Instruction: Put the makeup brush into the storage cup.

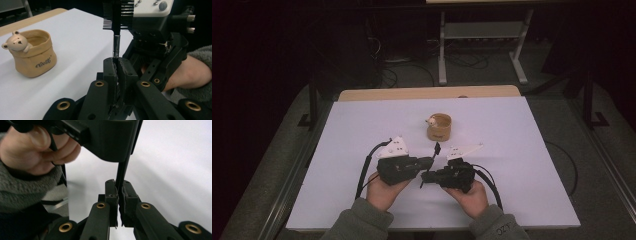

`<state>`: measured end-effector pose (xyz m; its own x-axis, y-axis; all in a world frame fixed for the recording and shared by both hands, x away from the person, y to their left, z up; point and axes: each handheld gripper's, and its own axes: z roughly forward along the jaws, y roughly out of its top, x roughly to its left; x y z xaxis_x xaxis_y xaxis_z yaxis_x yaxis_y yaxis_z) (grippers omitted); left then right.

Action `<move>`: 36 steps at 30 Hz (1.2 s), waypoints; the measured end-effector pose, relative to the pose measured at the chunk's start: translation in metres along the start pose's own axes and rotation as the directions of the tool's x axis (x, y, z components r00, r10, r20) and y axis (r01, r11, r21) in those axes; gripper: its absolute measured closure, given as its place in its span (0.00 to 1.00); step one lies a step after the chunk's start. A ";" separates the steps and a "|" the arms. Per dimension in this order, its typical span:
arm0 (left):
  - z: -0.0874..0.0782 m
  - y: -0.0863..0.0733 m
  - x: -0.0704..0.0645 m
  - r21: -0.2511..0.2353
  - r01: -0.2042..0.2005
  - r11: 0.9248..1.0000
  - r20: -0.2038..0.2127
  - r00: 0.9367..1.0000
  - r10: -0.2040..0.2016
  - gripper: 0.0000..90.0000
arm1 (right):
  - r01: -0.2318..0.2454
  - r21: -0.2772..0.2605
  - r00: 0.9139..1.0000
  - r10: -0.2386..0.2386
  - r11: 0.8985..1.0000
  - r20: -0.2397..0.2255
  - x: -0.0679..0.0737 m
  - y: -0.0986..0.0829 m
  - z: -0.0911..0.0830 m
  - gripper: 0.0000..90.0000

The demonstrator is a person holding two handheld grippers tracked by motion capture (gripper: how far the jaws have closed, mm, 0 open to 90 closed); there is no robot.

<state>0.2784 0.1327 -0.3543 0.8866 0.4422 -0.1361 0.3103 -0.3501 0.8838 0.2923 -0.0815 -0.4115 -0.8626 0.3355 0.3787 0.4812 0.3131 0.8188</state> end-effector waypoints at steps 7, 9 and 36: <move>0.002 0.001 0.003 0.058 0.005 0.998 0.021 1.000 -0.006 0.83 | 0.059 0.077 0.997 -0.063 0.995 0.041 0.004 0.003 0.001 0.94; 0.003 0.002 0.003 0.064 0.003 0.998 0.029 1.000 -0.005 0.86 | 0.073 0.088 0.996 -0.077 0.993 0.046 0.006 0.004 0.003 0.94; 0.007 0.011 0.020 0.112 0.034 0.993 0.035 0.999 -0.039 0.95 | 0.060 0.099 0.977 -0.078 0.993 0.198 -0.011 -0.019 -0.056 0.53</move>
<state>0.3018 0.1321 -0.3501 0.8854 0.4262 -0.1857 0.3772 -0.4251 0.8228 0.2835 -0.1407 -0.4075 -0.8495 0.4793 0.2203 0.4420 0.4187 0.7933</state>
